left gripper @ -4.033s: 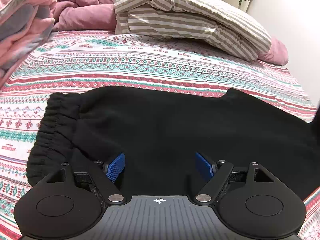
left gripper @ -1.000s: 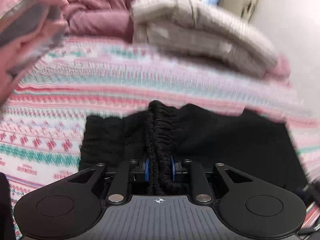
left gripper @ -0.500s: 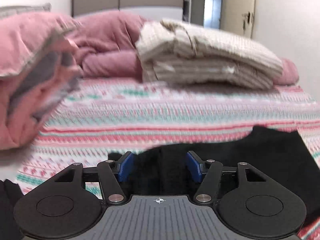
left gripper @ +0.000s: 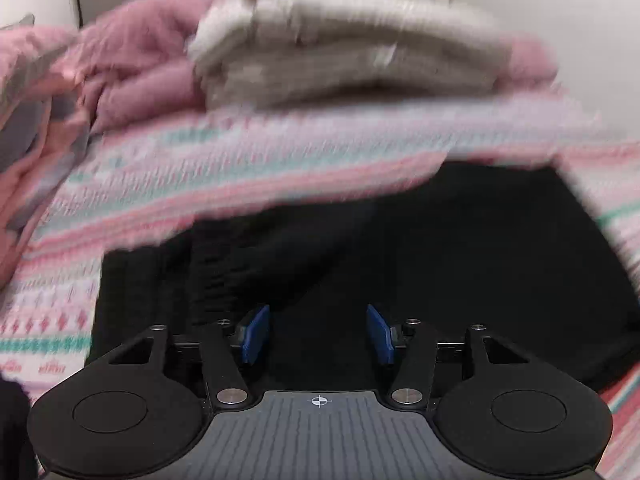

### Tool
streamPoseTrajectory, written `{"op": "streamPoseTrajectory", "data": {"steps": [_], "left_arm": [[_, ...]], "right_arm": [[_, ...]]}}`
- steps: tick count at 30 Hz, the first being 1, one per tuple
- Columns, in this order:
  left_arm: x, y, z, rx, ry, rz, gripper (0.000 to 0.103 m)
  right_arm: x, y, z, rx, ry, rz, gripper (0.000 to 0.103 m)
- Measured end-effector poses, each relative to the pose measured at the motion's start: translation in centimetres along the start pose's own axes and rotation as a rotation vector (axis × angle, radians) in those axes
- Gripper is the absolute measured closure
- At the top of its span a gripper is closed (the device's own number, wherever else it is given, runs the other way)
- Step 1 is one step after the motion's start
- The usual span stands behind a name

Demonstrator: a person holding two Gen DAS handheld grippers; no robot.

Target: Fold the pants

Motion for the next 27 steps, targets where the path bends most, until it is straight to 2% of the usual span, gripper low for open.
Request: {"op": "streamPoseTrajectory", "data": {"steps": [4, 10, 13, 16, 18, 22, 24, 27], "left_arm": [[0.0, -0.8, 0.0, -0.008, -0.007, -0.014, 0.06], [0.8, -2.6, -1.1, -0.055, 0.017, -0.121, 0.061], [1.0, -3.0, -0.7, -0.074, 0.013, -0.164, 0.06], [1.0, -2.7, -0.6, -0.064, 0.015, -0.145, 0.06], [1.0, -2.4, -0.4, -0.059, 0.011, -0.129, 0.06], [1.1, -2.5, -0.1, -0.064, 0.004, -0.129, 0.06], [1.2, -2.6, -0.1, -0.074, 0.002, -0.132, 0.06], [1.3, -2.9, 0.1, -0.085, -0.008, -0.139, 0.06]], "right_arm": [[1.2, 0.1, -0.2, 0.004, -0.036, -0.04, 0.035], [5.8, 2.4, -1.1, 0.026, 0.087, 0.029, 0.035], [8.9, 4.7, 0.1, 0.025, 0.142, 0.127, 0.035], [11.1, 6.9, 2.5, 0.032, 0.186, 0.268, 0.035], [11.9, 7.7, 4.6, 0.024, 0.178, 0.307, 0.035], [12.2, 8.0, 8.3, -0.014, 0.175, 0.271, 0.038], [12.3, 7.6, 8.6, -0.039, 0.193, 0.247, 0.042], [12.9, 6.9, 8.6, -0.098, 0.18, 0.22, 0.042]]}}
Point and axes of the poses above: each gripper's, at about its wrist camera, not at the fingertips, and z roughly the way its jaws point, y to its right, x to its top, the point moved 1 cm from there along z, roughly the way its jaws point, and after that the axes turned 2 degrees about z, right-handed, at the moved point
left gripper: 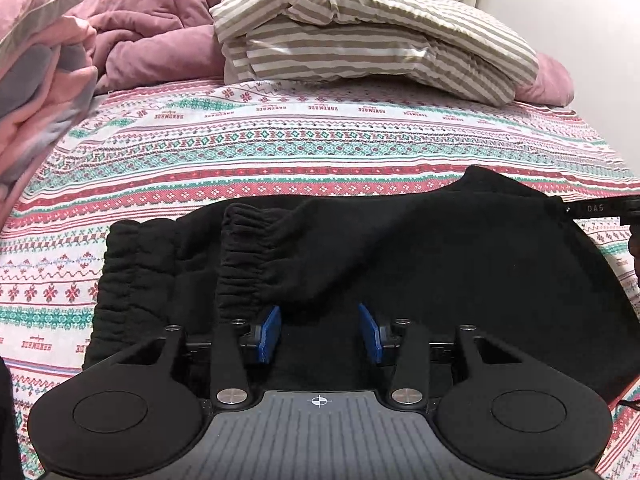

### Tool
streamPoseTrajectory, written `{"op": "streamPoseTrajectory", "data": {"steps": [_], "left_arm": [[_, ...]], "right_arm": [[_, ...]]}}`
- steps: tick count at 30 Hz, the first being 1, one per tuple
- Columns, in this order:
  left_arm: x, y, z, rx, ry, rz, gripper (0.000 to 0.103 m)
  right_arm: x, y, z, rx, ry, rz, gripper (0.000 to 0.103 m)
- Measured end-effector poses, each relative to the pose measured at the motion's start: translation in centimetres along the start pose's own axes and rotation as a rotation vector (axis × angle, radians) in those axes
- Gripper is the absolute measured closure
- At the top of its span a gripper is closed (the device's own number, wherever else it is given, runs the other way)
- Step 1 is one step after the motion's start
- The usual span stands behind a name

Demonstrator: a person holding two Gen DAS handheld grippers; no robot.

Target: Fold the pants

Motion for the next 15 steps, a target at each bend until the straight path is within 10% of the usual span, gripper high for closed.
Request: {"op": "streamPoseTrajectory", "data": {"steps": [10, 15], "left_arm": [[1.0, -4.1, -2.7, -0.127, 0.036, -0.195, 0.059], [1.1, -7.4, -5.3, -0.042, 0.116, -0.27, 0.038]], "right_arm": [[0.2, -4.0, -4.6, 0.004, 0.082, -0.056, 0.024], [-1.3, -7.2, -6.6, 0.06, 0.097, -0.117, 0.021]]}}
Point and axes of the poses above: each gripper's, at about its wrist camera, not at the fingertips, and z roughly the way its jaws point, y to its right, x to its top, the point moved 1 cm from there along z, roughly the way its jaws point, and after that the axes turned 2 degrees about z, right-handed, at the moved point
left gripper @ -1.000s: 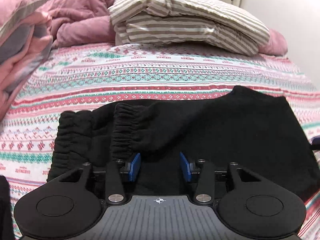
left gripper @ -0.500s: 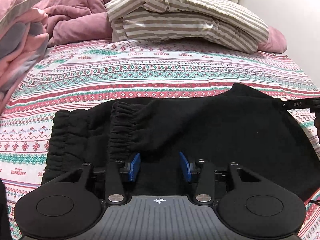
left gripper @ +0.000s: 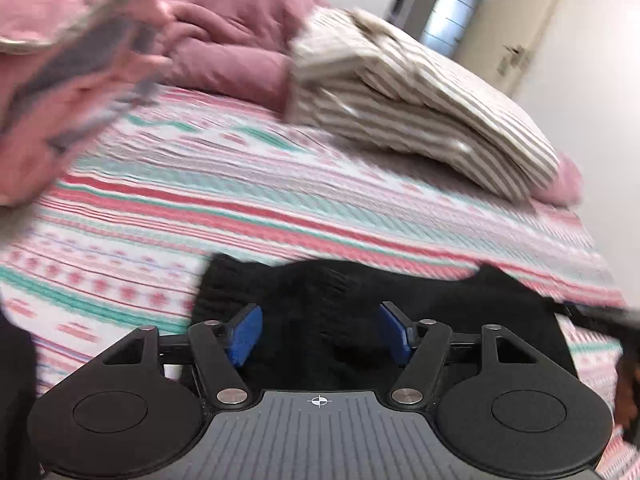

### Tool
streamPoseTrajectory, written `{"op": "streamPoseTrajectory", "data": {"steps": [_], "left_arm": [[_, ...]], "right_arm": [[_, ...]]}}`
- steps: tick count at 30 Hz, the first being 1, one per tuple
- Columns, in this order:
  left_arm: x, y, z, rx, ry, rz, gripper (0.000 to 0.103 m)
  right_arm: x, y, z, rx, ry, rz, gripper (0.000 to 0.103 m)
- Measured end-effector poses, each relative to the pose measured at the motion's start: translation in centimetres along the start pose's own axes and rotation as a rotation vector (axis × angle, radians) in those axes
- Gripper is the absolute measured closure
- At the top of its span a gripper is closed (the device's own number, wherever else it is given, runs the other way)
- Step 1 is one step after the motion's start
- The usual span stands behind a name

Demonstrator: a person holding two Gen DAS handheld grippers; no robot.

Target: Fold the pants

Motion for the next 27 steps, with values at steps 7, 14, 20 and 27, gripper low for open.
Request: {"op": "streamPoseTrajectory", "data": {"steps": [7, 14, 20, 27], "left_arm": [[0.0, -5.6, -0.4, -0.003, -0.081, -0.213, 0.025], [-1.7, -9.2, 1.3, -0.04, -0.216, -0.388, 0.025], [-2.0, -9.5, 1.7, -0.004, -0.232, -0.406, 0.024], [-1.3, -9.2, 0.6, 0.042, -0.24, -0.329, 0.024]], "right_arm": [[-1.9, -4.4, -2.3, 0.073, 0.013, -0.126, 0.017], [-3.6, -8.9, -4.2, 0.121, 0.037, -0.225, 0.0], [-6.7, -15.1, -6.1, 0.178, 0.119, -0.46, 0.0], [-9.5, -20.7, -5.4, 0.109, 0.173, -0.627, 0.0]]}}
Point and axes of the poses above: each gripper's, at about its wrist camera, not at the fingertips, and z roughly the way its jaws point, y to its right, x to its top, the point moved 1 cm from there along z, roughly the way its jaws point, and after that the axes turned 2 degrees about z, right-handed, at the moved point
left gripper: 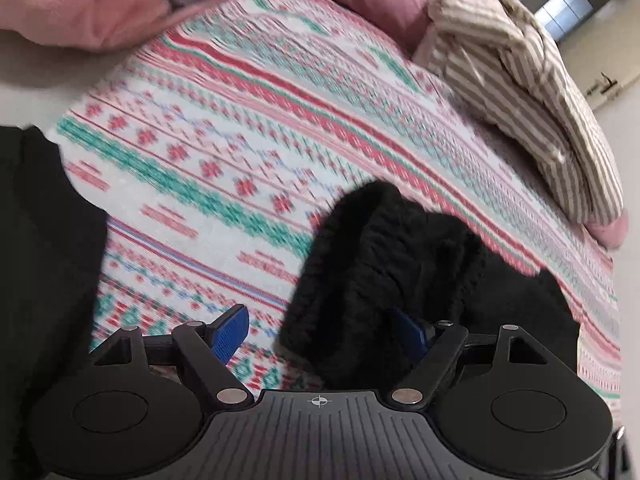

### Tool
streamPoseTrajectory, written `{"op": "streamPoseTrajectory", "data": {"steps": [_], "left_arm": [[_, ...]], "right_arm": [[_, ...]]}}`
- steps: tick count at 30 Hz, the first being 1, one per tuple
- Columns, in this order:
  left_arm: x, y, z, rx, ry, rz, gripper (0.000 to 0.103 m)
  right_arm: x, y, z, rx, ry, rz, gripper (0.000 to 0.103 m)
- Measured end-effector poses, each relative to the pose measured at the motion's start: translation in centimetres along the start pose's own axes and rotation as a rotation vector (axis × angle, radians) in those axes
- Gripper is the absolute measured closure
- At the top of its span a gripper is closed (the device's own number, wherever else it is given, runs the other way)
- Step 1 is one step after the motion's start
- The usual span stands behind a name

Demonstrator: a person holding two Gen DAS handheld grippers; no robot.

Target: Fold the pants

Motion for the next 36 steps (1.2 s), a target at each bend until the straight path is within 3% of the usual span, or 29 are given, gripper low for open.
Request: {"op": "streamPoseTrajectory", "data": {"steps": [4, 9, 12, 16, 20, 31, 36], "left_arm": [[1.3, -1.8, -1.2, -0.006, 0.019, -0.048, 0.024], [2.2, -4.1, -1.5, -0.054, -0.014, -0.127, 0.025], [2.1, -5.5, -1.9, -0.069, -0.02, -0.171, 0.025], [2.2, -6.8, -2.6, -0.068, -0.002, -0.199, 0.025], [2.5, -7.6, -2.6, -0.102, -0.016, -0.222, 0.025], [3.4, -6.9, -2.1, -0.168, -0.028, -0.258, 0.025], [3.2, -6.7, -2.0, -0.156, -0.029, -0.252, 0.025]], "right_arm": [[1.0, -3.3, 1.9, -0.077, -0.038, -0.037, 0.0], [3.1, -6.8, 4.5, -0.245, -0.085, -0.028, 0.0], [3.8, -8.3, 6.6, -0.256, -0.147, -0.033, 0.0], [4.7, -9.3, 8.3, -0.359, -0.162, -0.093, 0.0], [4.9, -9.1, 9.4, -0.387, -0.182, -0.021, 0.0], [5.2, -6.0, 10.1, -0.256, -0.16, 0.232, 0.0], [4.1, -1.2, 7.5, -0.091, -0.07, 0.539, 0.012]]}}
Point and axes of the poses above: each gripper's, at about its wrist camera, not at the fingertips, and z roughly the way its jaws point, y to its right, x to its top, the point moved 1 cm from there along z, roughly the way its jaws point, and after that the axes turned 2 degrees about z, right-handed, at the moved point
